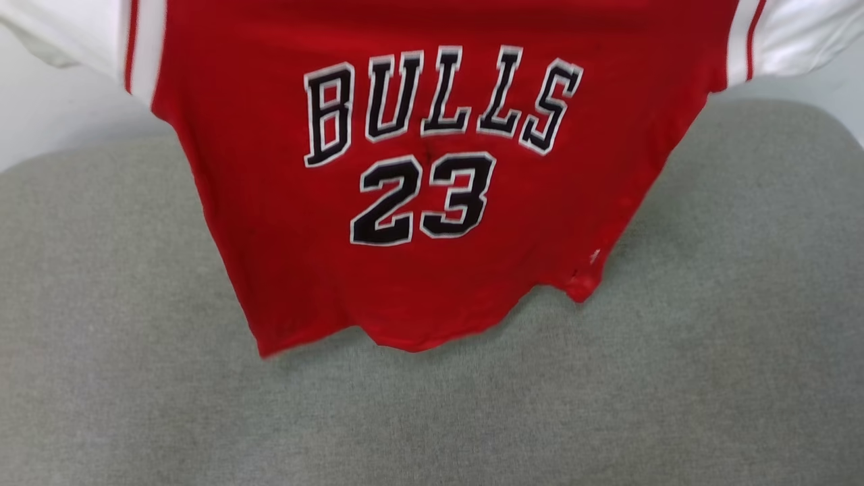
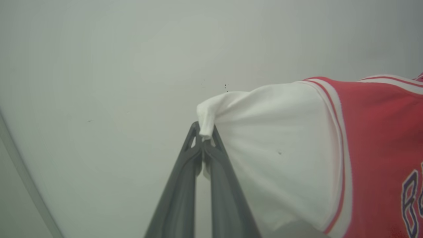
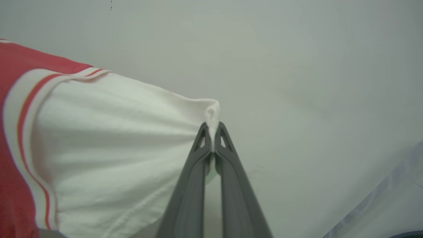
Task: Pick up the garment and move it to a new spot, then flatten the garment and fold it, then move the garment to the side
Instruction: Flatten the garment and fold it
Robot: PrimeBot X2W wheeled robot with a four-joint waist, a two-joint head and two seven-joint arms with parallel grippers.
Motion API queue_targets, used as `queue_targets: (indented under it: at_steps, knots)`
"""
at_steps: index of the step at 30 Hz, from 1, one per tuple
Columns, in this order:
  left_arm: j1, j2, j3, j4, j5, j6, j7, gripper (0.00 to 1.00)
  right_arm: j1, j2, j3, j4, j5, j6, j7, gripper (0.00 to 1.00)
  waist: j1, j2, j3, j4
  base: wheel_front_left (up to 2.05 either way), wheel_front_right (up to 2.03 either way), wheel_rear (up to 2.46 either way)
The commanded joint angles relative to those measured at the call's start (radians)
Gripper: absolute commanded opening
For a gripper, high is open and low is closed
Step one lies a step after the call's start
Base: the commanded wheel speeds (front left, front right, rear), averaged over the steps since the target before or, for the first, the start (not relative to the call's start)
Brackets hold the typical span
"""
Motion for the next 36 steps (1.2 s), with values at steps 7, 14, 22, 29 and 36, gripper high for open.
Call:
queue_targets:
  at_steps: [7, 14, 22, 29, 36]
  knots:
    - [-0.179, 0.005, -0.053, 0.096, -0.009, -0.064, 0.004, 0.0, -0.116, -0.033, 0.04, 0.051, -0.039, -0.001, -0.033, 0.0, 0.0001, 0.0, 0.172, 0.009, 0.0, 0.0, 0.0]
    - [-0.499, -0.02, -0.147, 0.275, 0.023, -0.153, 0.025, 0.0, -0.353, -0.037, 0.09, 0.151, -0.06, -0.001, -0.079, 0.0, 0.0001, 0.0, 0.357, 0.007, 0.0, 0.0, 0.0]
    - [-0.944, -0.14, -0.245, 0.534, 0.101, -0.212, -0.013, 0.0, -0.656, -0.013, 0.174, 0.352, -0.128, -0.001, -0.186, 0.0, 0.0001, 0.0, 0.487, 0.003, 0.0, 0.0, 0.0]
    - [-1.19, -0.241, -0.288, 0.781, 0.14, -0.238, -0.106, 0.0, -0.831, 0.044, 0.148, 0.536, -0.245, -0.001, -0.324, 0.0, 0.0001, 0.0, 0.565, 0.01, 0.0, 0.0, 0.0]
    - [-1.139, -0.305, -0.365, 0.945, 0.145, -0.261, -0.229, 0.0, -0.783, 0.102, 0.148, 0.663, -0.317, -0.001, -0.472, 0.0, 0.0001, 0.0, 0.578, 0.023, 0.0, 0.0, 0.0]
